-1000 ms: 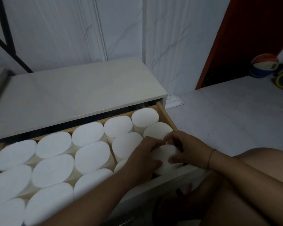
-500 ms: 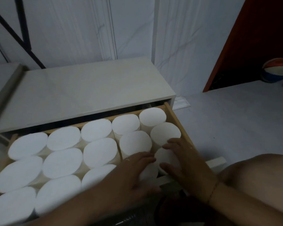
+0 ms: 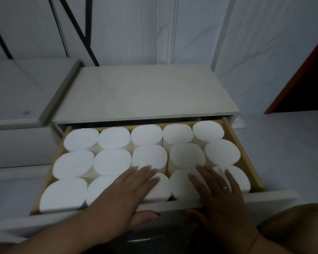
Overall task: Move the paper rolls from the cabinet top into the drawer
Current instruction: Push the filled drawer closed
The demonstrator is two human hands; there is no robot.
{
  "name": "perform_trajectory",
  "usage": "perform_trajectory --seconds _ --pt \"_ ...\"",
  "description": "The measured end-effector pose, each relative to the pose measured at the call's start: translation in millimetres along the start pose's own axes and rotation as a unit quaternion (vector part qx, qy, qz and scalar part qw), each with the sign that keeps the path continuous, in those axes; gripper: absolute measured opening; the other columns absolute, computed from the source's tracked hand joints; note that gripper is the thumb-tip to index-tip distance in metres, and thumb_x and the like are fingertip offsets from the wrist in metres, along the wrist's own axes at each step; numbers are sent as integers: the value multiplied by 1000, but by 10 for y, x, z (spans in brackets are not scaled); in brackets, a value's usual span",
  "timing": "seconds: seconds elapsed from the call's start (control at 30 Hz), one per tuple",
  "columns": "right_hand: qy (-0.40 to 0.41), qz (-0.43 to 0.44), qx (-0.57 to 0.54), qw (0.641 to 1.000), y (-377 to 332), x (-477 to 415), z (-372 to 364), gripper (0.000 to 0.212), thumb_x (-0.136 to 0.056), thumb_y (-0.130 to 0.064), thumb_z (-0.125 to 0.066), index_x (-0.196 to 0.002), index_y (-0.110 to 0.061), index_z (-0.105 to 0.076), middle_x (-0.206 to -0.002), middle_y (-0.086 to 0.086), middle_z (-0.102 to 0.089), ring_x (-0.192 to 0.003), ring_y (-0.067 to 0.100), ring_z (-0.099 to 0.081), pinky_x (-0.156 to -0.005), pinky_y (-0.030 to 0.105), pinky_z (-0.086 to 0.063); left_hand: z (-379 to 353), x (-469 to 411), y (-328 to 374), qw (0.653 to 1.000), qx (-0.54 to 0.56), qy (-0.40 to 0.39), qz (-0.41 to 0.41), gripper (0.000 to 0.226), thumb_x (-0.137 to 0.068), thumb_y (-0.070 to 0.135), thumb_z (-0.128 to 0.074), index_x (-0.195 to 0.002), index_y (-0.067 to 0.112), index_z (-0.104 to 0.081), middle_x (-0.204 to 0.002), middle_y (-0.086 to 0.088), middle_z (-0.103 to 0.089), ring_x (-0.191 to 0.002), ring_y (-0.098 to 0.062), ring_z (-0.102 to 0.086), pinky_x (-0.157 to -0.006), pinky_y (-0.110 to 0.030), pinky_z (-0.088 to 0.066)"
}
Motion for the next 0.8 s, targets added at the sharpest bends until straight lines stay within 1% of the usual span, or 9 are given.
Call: perform_trajectory --seconds 0.07,0.13,0.33,0.4,0.5,0.63,0.73,0.8 --pt "4 -8 -1 1000 -2 -53 34 69 -87 -68 -10 -126 -22 -44 -129 9 -59 -113 30 -59 -91 59 -39 55 -6 -43 1000 -1 27 -2 67 -90 64 -33 -139 20 -45 -148 1 -39 -137 -17 -33 -109 -32 -20" --pt "5 -11 -3 1000 -3 -119 68 69 -87 -67 -9 -127 -22 -43 -130 11 -58 -114 32 -58 -91 60 -40 67 -21 -96 999 -14 35 11 66 -90 63 -36 -139 19 -46 -148 0 -39 -138 -17 -33 -111 -32 -18" --pt "27 -11 -22 999 27 -338 138 68 -86 -67 -11 -131 -22 -36 -138 14 -49 -125 35 -48 -98 65 -34 57 -110 -260 996 -63 56 42 64 -92 59 -31 -138 17 -47 -147 -3 -41 -136 -19 -36 -113 -33 -16" --pt "37 -15 -26 999 32 -412 141 67 -87 -65 -10 -131 -22 -36 -137 15 -50 -125 35 -49 -98 64 -34 46 -149 -332 993 -80 61 57 64 -93 59 -28 -138 18 -46 -147 -3 -42 -136 -18 -36 -117 -35 -17" --pt "49 -24 -39 998 49 -523 132 67 -88 -64 -7 -130 -21 -37 -135 17 -51 -123 38 -49 -98 64 -31 24 -225 -422 990 -94 74 75 63 -94 58 -27 -137 17 -48 -145 -3 -44 -136 -19 -38 -113 -46 -21" --pt "65 -25 -50 996 73 -682 119 70 -88 -64 -7 -134 -22 -38 -139 17 -47 -128 39 -43 -101 65 -24 11 -341 -549 987 -96 94 93 65 -95 57 -25 -138 13 -47 -146 -7 -42 -137 -23 -35 -114 -44 -24" --pt "80 -16 -57 995 99 -819 115 68 -87 -66 -8 -138 -24 -25 -147 16 -37 -135 37 -33 -108 61 -15 48 -423 -651 982 -99 117 113 65 -95 56 -26 -140 12 -43 -148 -9 -40 -138 -26 -34 -114 -46 -26" --pt "89 -11 -60 994 127 -915 105 69 -86 -67 -10 -140 -24 -20 -150 14 -31 -138 35 -27 -110 58 -10 68 -482 -722 979 -99 127 125 67 -95 57 -24 -143 12 -38 -150 -10 -35 -141 -26 -28 -115 -47 -22"
Point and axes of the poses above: each hand's wrist, its own x-axis away from the middle knuckle, its own z-axis out of the back of the hand, y = z × x, the point moved 9 cm from there along -x, towards the middle knuckle
